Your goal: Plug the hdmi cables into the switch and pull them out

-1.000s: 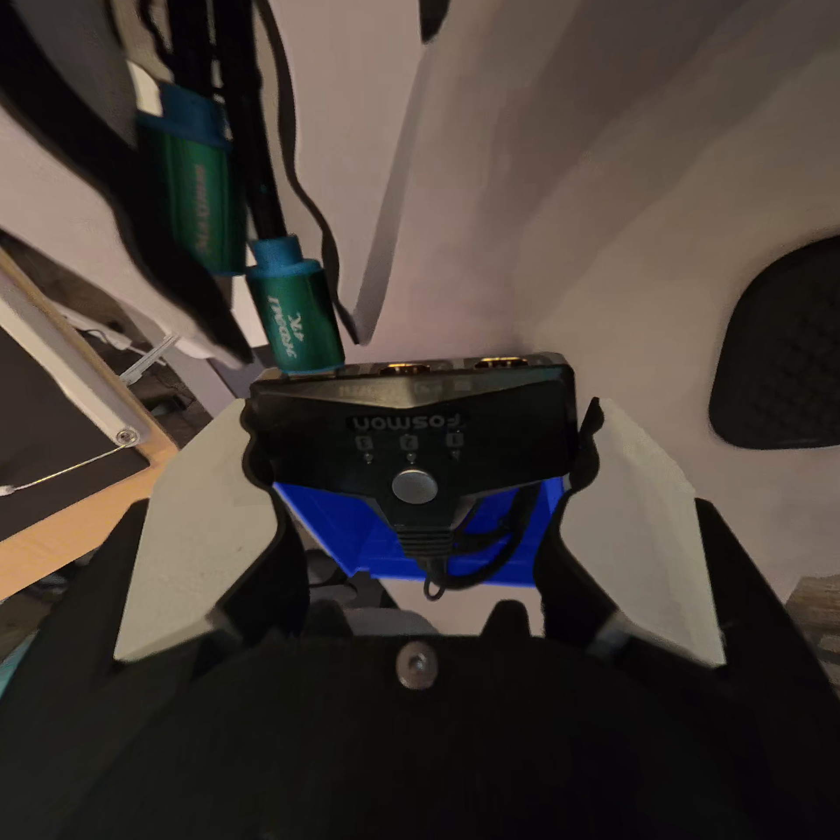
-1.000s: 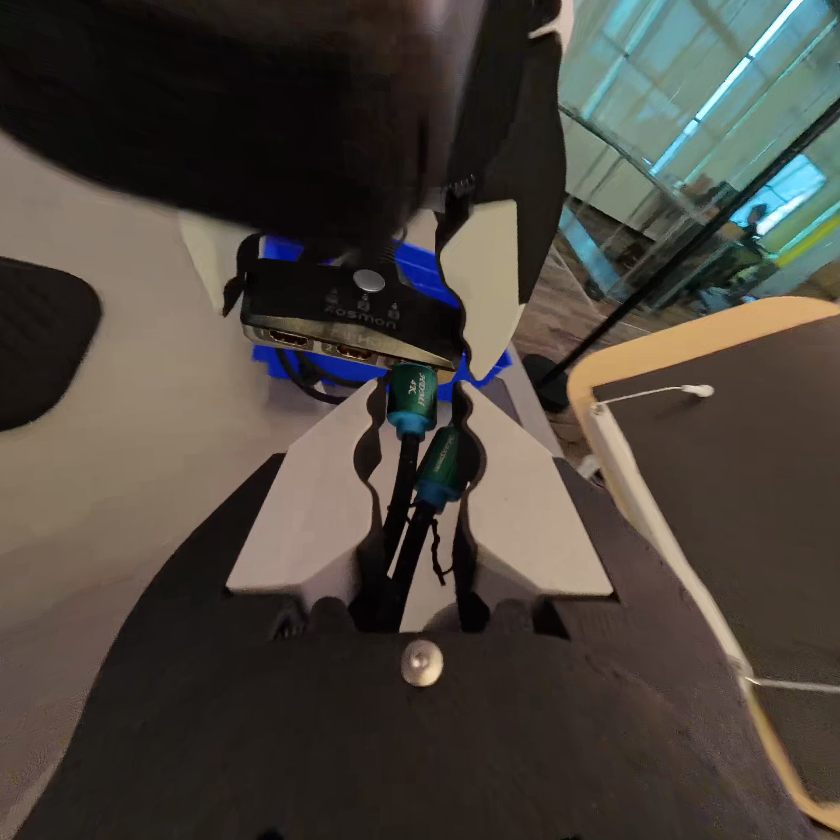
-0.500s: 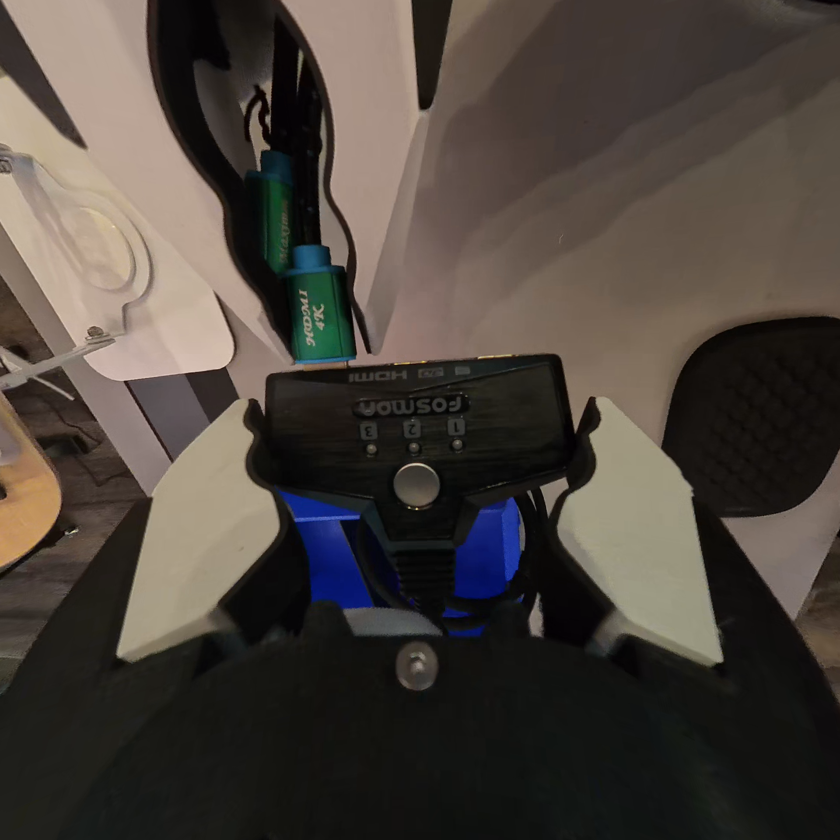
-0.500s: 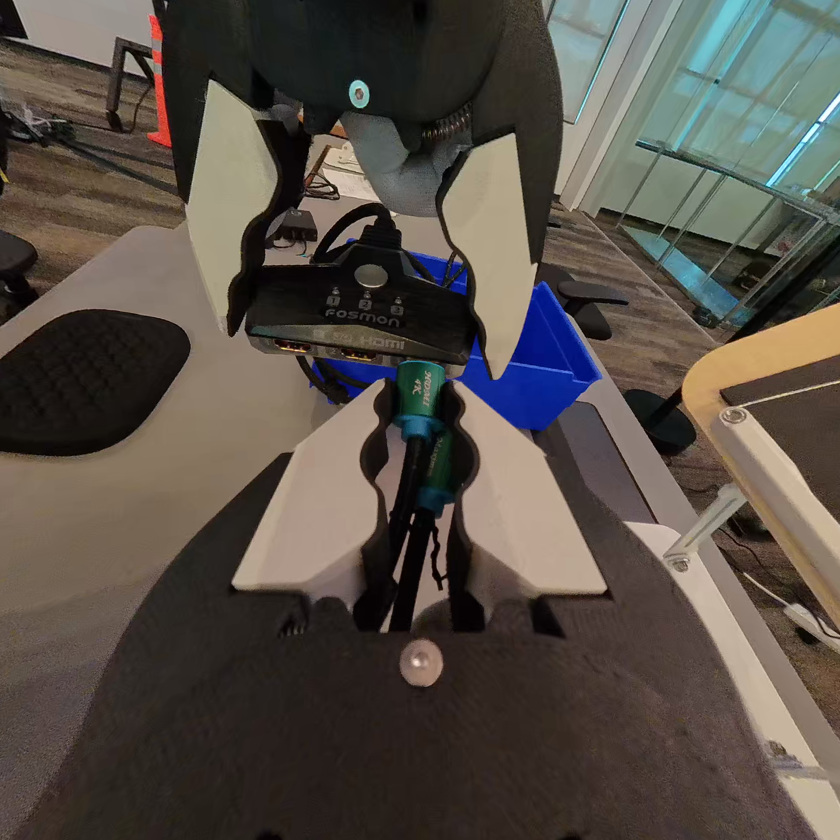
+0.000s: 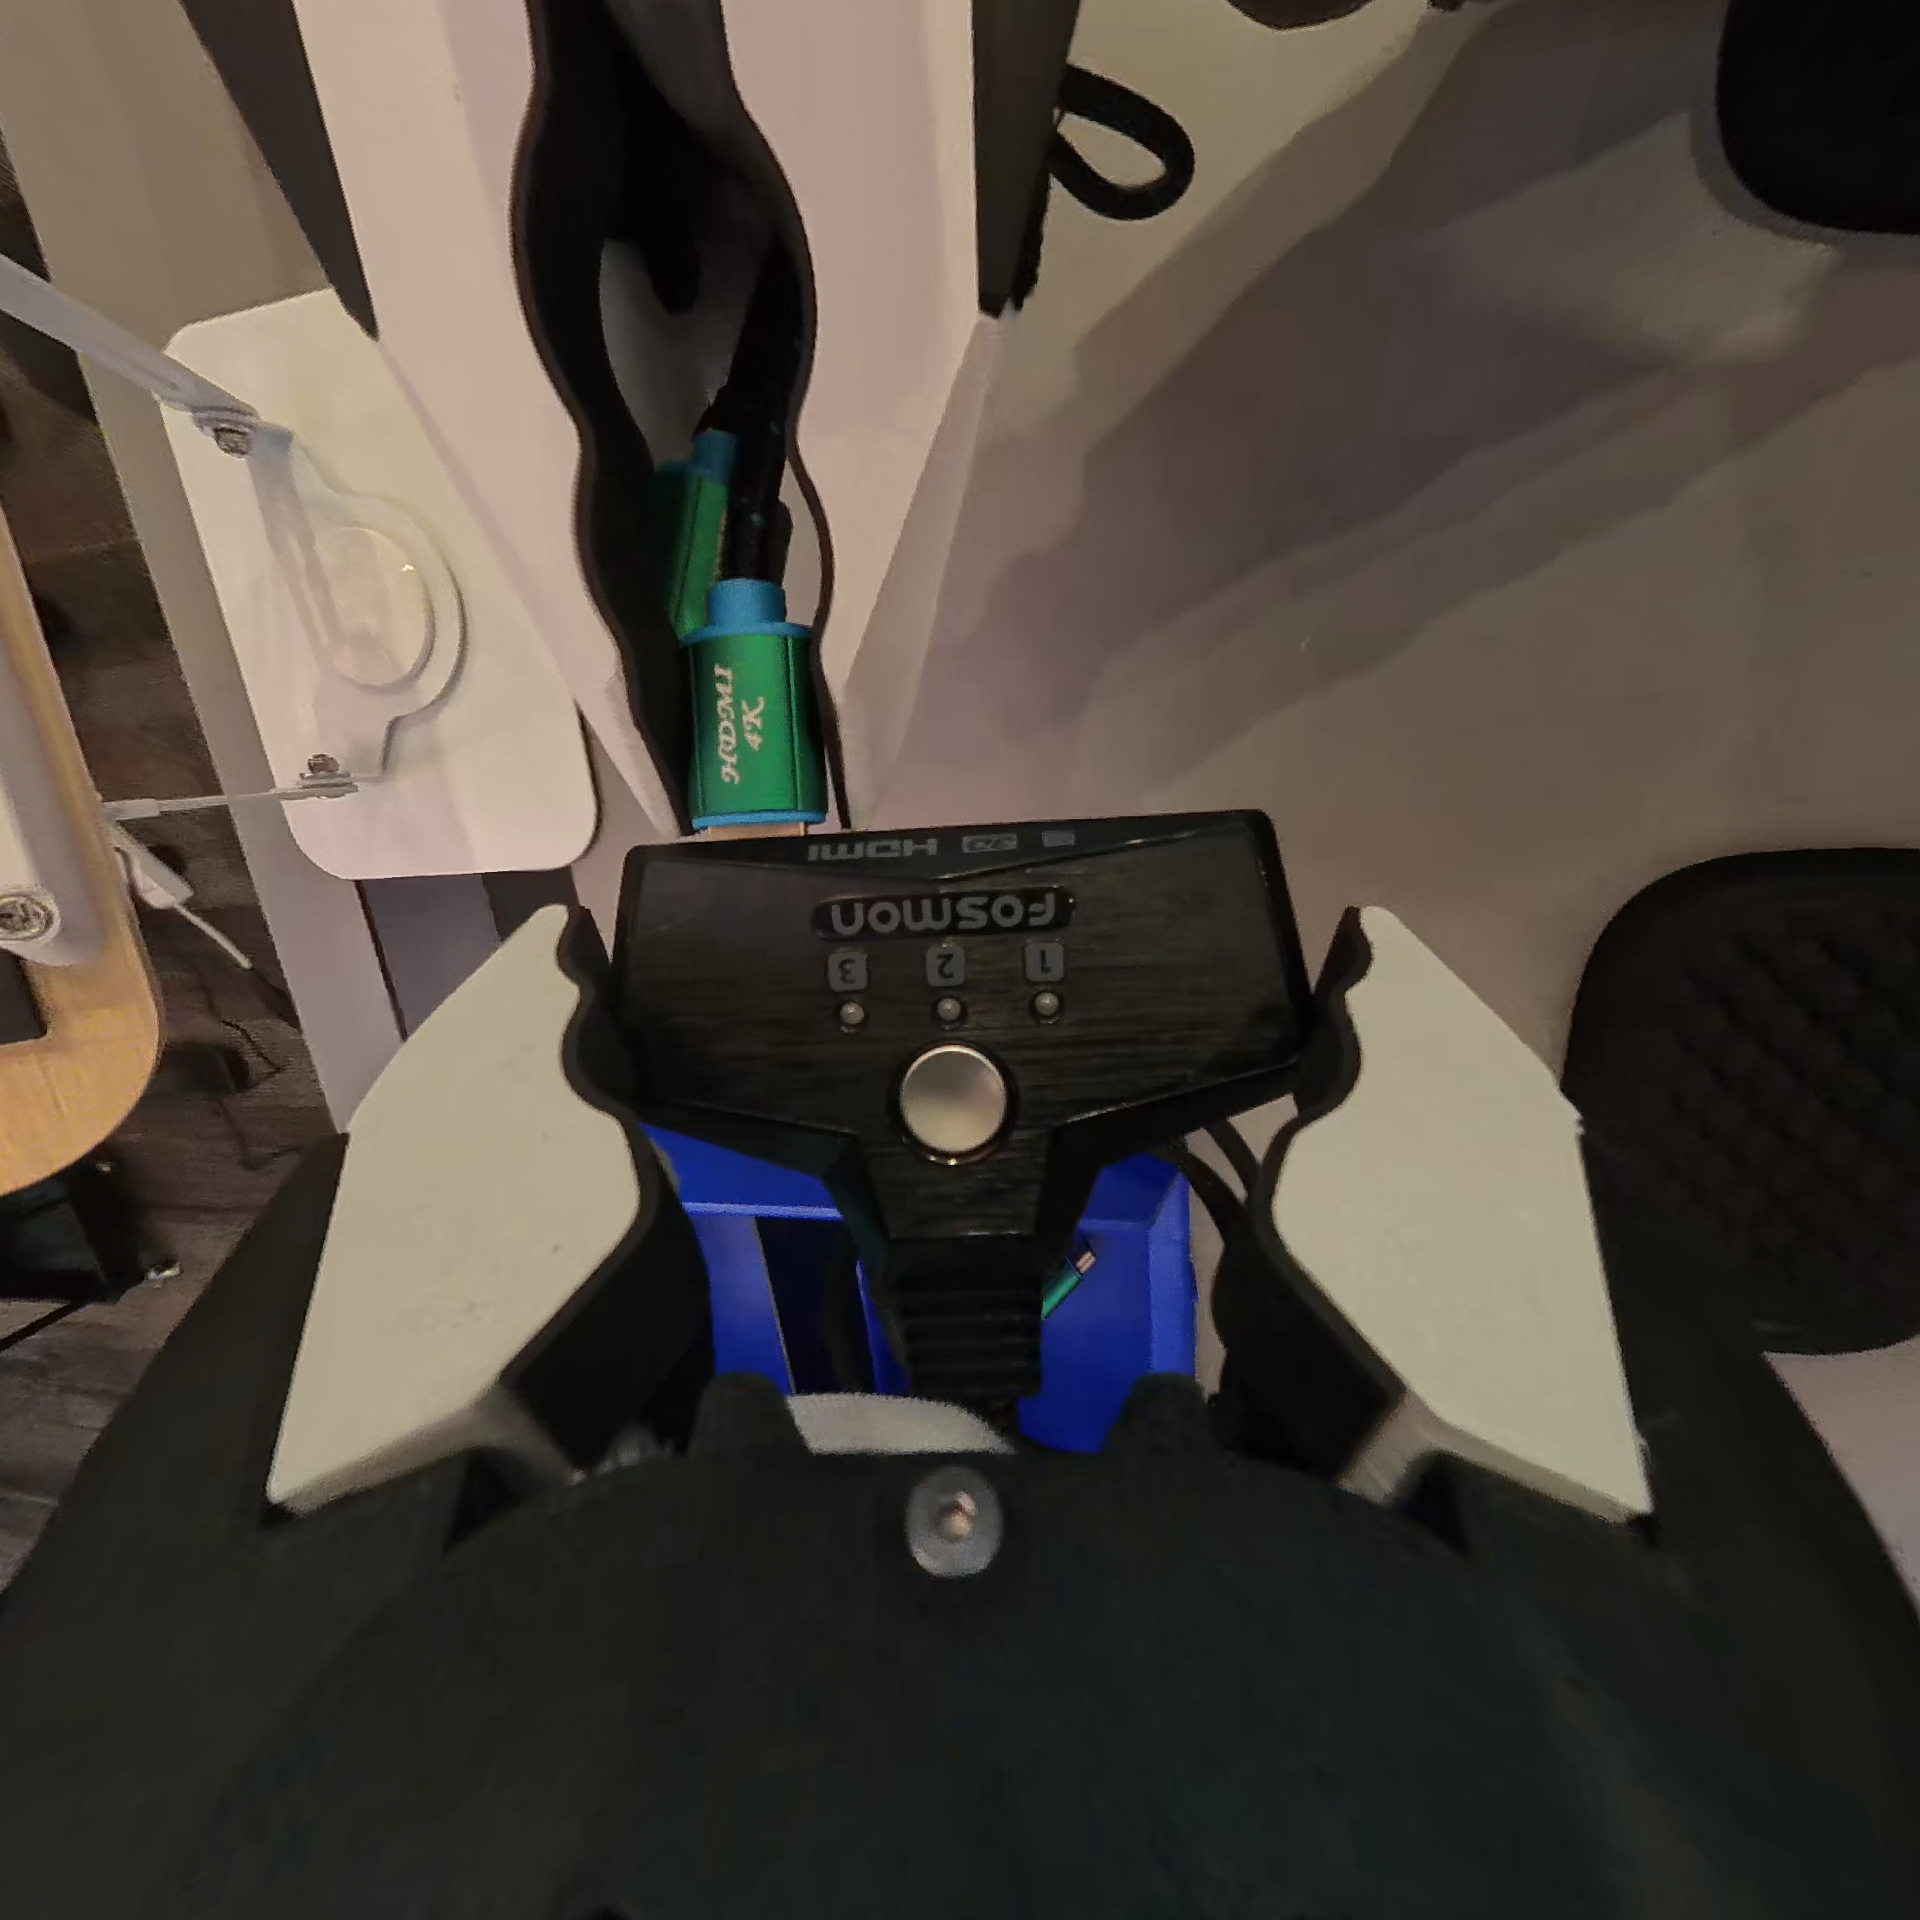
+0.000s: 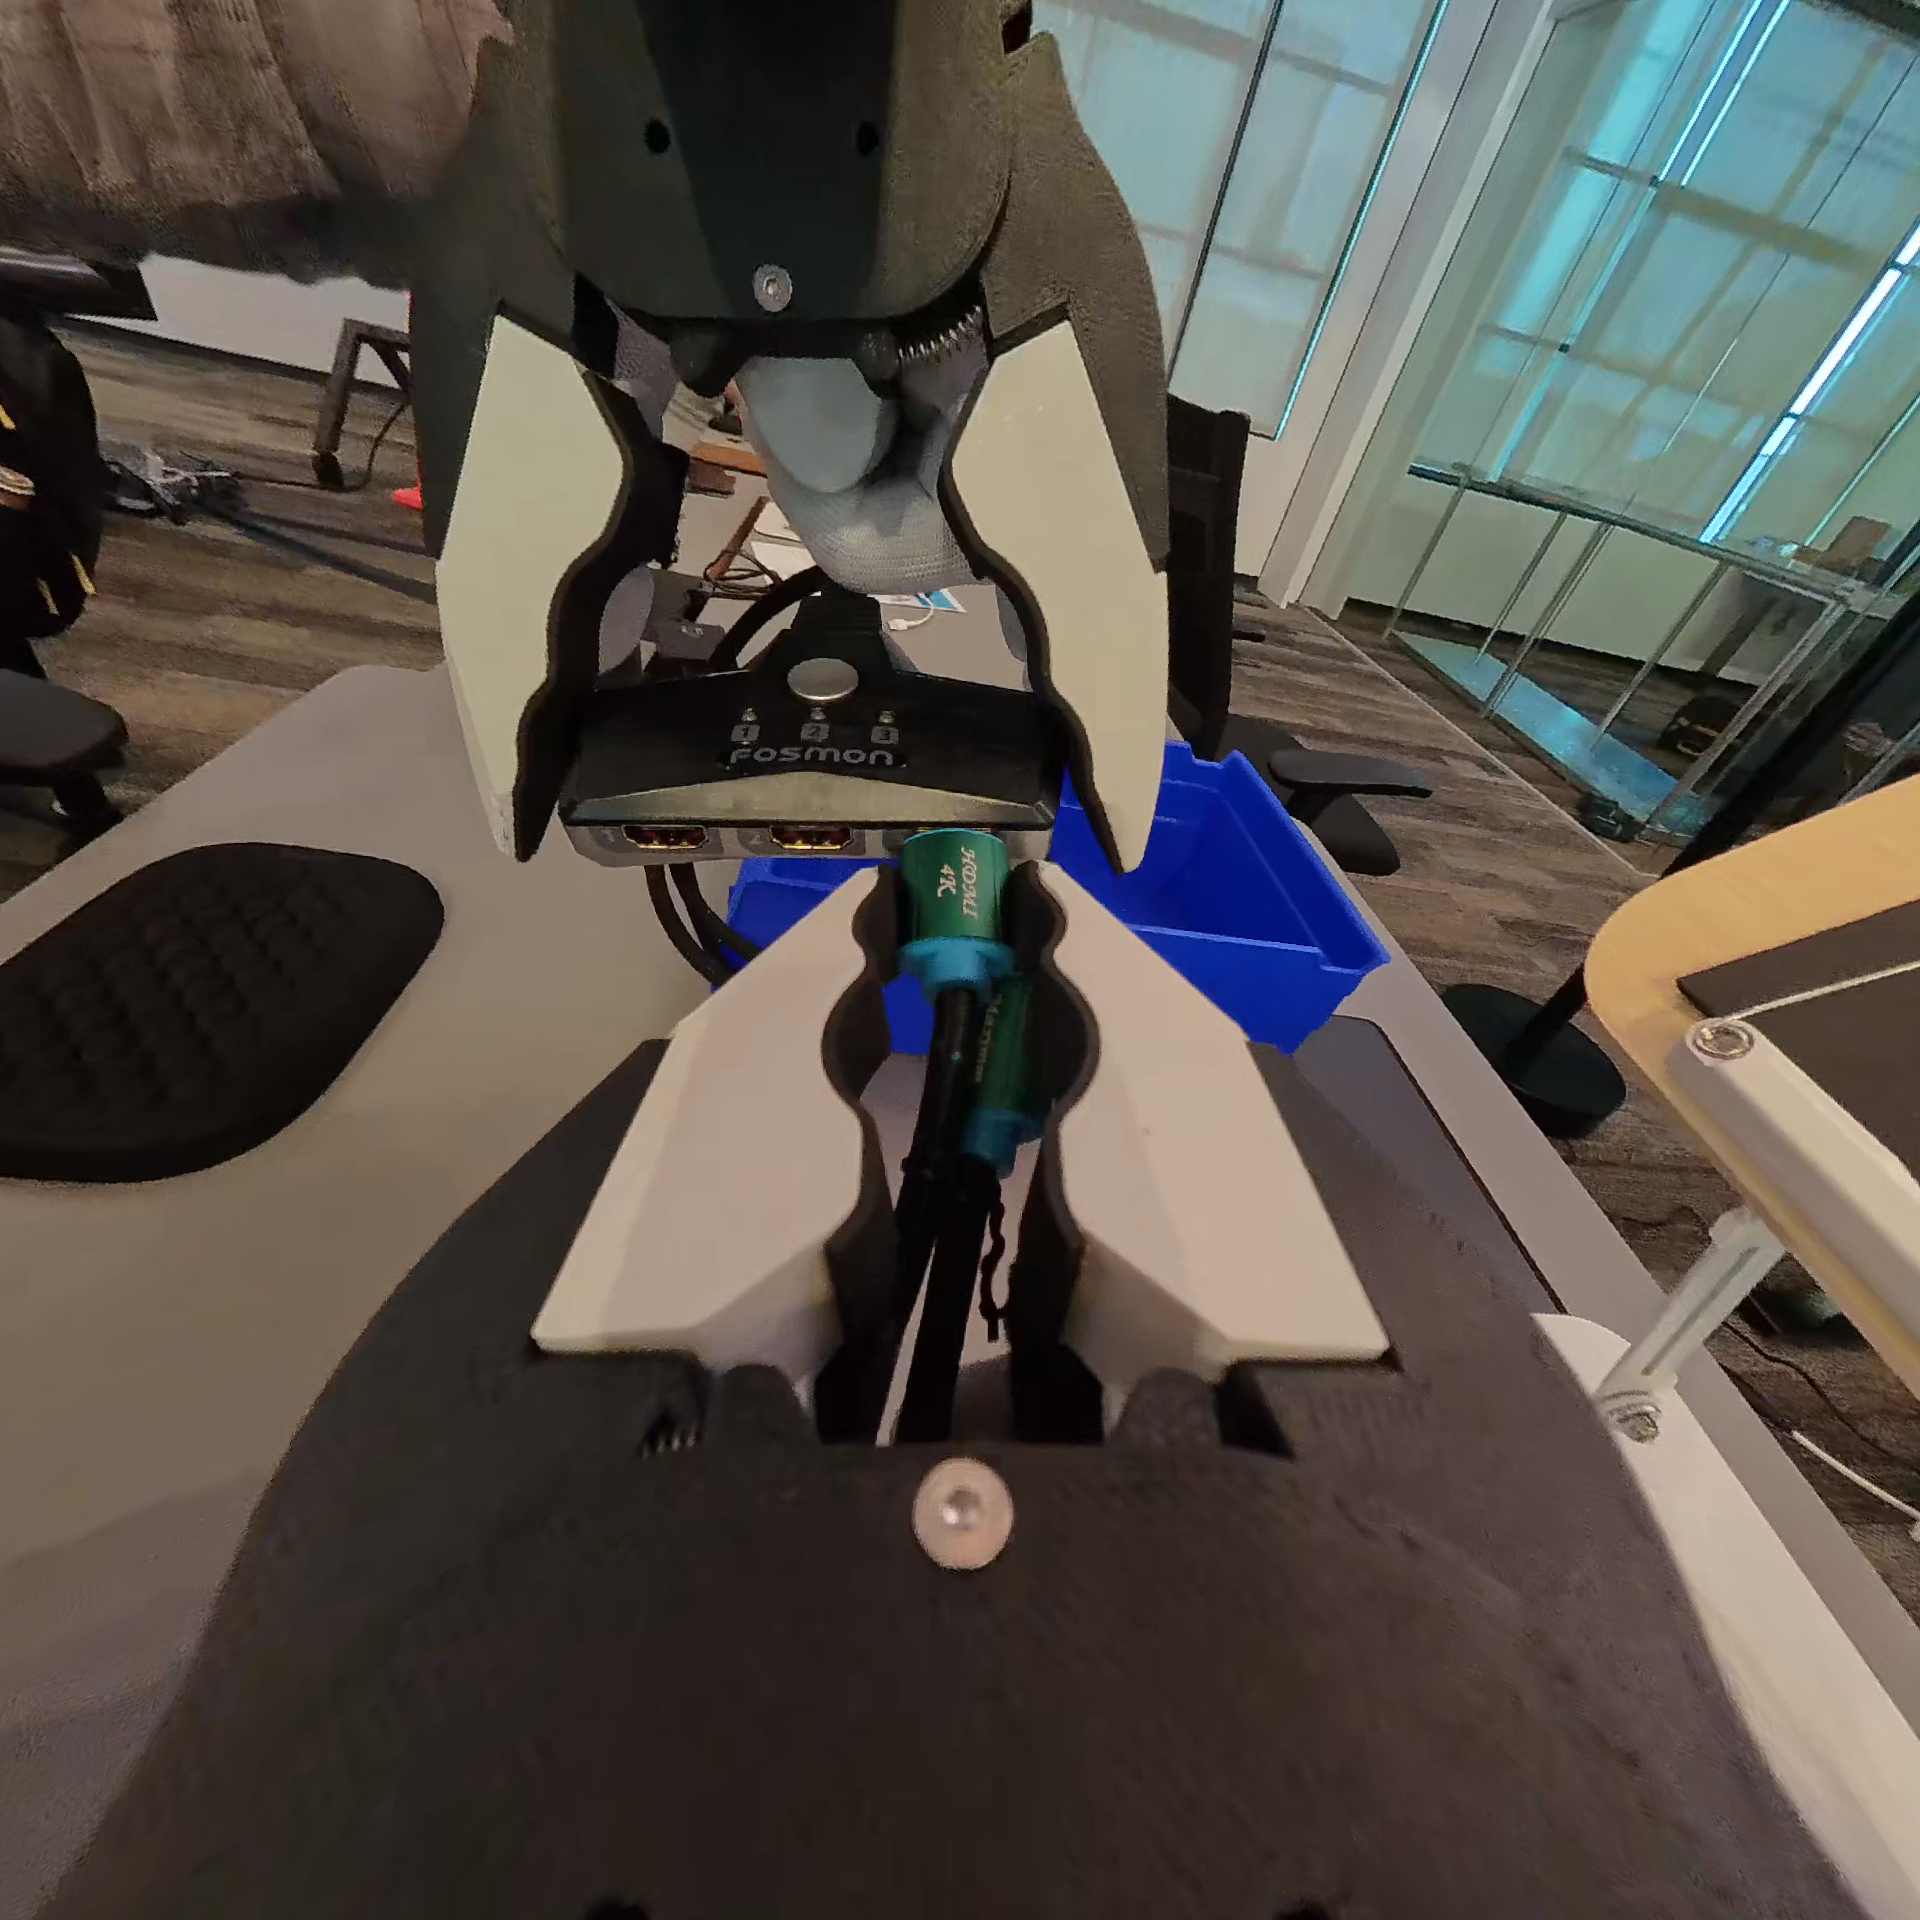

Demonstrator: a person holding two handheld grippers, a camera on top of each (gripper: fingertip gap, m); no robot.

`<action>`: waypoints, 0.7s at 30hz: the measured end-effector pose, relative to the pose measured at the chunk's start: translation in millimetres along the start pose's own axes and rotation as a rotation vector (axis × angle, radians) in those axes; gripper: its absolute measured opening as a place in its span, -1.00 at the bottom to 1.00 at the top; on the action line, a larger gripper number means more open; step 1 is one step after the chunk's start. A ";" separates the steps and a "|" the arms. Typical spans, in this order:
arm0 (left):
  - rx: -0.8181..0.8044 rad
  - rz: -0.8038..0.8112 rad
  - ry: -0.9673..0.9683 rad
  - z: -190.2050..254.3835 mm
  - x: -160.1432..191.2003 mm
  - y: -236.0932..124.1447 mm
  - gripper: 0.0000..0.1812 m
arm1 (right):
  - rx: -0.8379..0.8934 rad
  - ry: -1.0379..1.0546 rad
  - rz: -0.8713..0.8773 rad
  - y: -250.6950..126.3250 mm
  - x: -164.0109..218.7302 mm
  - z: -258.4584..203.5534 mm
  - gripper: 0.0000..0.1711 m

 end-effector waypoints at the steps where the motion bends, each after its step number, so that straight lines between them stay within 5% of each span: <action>1: -0.005 0.001 0.008 2.4 1.2 0.5 0.39 | -0.007 -0.004 -0.003 0.5 -0.4 -1.5 -0.77; 21: -0.058 0.214 0.018 24.5 2.4 6.2 0.38 | -0.067 -0.090 -0.070 -11.6 -15.4 -13.6 -0.77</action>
Point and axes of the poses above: each gripper's, where its closed fingertips meet, y out along the fingers, x out of its underside, z = x × y across the jaws, the point moved 9 cm from there along -y, back along the fingers, and after that the axes turned 10 degrees about x, right-handed, at the moved point
